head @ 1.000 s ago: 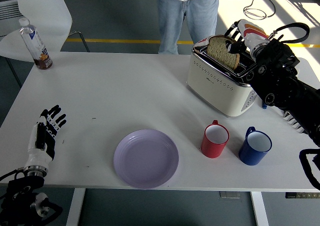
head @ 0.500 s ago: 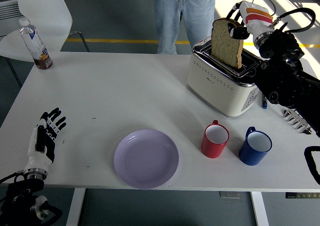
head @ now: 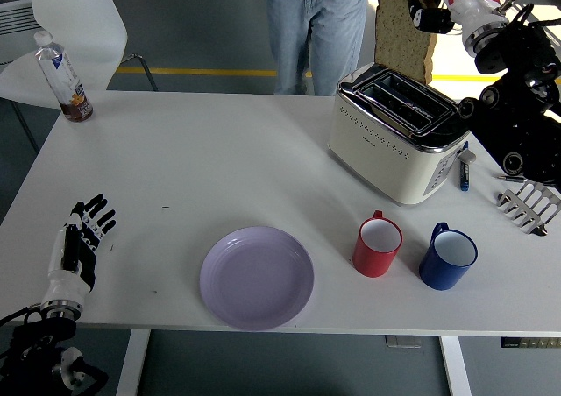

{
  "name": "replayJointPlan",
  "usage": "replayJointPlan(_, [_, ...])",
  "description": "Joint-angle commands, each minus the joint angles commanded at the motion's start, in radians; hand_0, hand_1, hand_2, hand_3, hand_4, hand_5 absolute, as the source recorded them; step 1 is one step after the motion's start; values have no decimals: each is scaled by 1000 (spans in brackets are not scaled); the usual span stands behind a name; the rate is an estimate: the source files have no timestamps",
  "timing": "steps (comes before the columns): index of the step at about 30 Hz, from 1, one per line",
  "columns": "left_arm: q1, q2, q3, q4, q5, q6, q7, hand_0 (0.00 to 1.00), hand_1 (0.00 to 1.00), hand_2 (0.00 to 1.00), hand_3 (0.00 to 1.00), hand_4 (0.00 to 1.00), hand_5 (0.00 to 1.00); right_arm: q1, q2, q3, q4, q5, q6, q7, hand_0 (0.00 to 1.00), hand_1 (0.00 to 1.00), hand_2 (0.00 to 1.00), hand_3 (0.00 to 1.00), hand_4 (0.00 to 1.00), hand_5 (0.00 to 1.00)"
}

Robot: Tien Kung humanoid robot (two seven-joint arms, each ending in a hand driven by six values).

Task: Push plate across desktop,pick up the break from the machine,place the break in the plate

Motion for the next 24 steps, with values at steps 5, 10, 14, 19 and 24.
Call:
replayJointPlan(5, [-1, 0, -6, -2, 0, 0, 0, 807, 800, 879, 789, 525, 998, -22, -39, -8, 188, 36, 55, -28, 208, 263, 361, 422, 377, 2])
replayJointPlan(10, [-5, 0, -19, -5, 1, 1, -1, 807, 799, 879, 789, 525, 998, -51, -86, -54, 363, 95, 122, -56, 209, 262, 357, 415, 337, 2])
replayJointPlan(14, [-4, 0, -27, -5, 0, 2, -2, 807, 800, 879, 789, 525, 998, -73, -119, -102, 523, 172, 162, -65, 210, 261, 357, 415, 338, 2])
replayJointPlan(19, [-4, 0, -30, -5, 0, 2, -2, 807, 800, 879, 789, 526, 998, -92, -145, -174, 683, 257, 203, -78, 210, 261, 356, 415, 336, 2])
replayJointPlan(24, [-5, 0, -29, -5, 0, 2, -2, 807, 799, 879, 789, 526, 998, -107, -154, -275, 766, 335, 237, -90, 209, 259, 354, 414, 329, 2])
